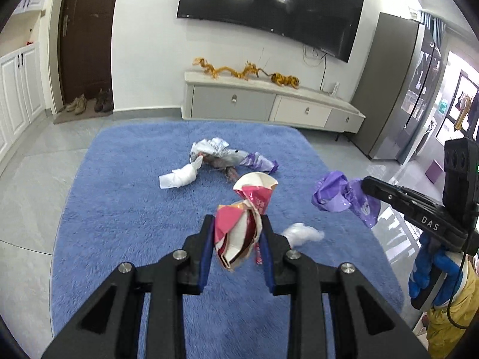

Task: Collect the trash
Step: 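Carry both items over the bin and open both tools to drop them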

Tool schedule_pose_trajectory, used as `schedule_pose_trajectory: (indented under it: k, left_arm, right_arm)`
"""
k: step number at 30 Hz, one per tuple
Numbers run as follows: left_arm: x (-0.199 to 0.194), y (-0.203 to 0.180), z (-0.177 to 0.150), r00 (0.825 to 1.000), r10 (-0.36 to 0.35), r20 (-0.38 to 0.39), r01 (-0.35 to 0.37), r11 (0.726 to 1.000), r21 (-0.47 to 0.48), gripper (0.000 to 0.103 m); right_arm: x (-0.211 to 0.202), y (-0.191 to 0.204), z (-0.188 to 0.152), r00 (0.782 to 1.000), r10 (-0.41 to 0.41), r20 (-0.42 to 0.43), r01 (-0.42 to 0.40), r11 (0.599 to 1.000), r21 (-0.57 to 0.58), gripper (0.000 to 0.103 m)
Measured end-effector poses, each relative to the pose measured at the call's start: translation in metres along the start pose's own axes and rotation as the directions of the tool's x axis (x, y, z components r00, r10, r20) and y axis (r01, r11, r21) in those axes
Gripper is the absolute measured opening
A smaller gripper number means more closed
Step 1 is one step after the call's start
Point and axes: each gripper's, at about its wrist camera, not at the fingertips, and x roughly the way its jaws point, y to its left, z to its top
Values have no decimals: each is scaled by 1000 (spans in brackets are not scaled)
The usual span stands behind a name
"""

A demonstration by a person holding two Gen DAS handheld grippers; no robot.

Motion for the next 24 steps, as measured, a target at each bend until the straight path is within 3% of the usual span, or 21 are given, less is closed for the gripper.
schedule_pose_trajectory:
  k: [6, 14, 24]
  left_arm:
    - [-18, -32, 2, 999, -28, 20, 27, 999, 36, 27]
    - [16, -120, 20, 990, -138, -37, 142, 977, 159, 27]
    - [116, -267, 21, 938, -275, -211, 323, 912, 251, 27]
  right_arm:
    - [-40, -4, -8, 998, -12, 62, 12, 1000, 6, 8]
    - [-90, -72, -20, 983, -126, 135, 111, 987, 118, 8]
    - [-137, -193, -66, 934, -350, 76, 317, 907, 278, 8]
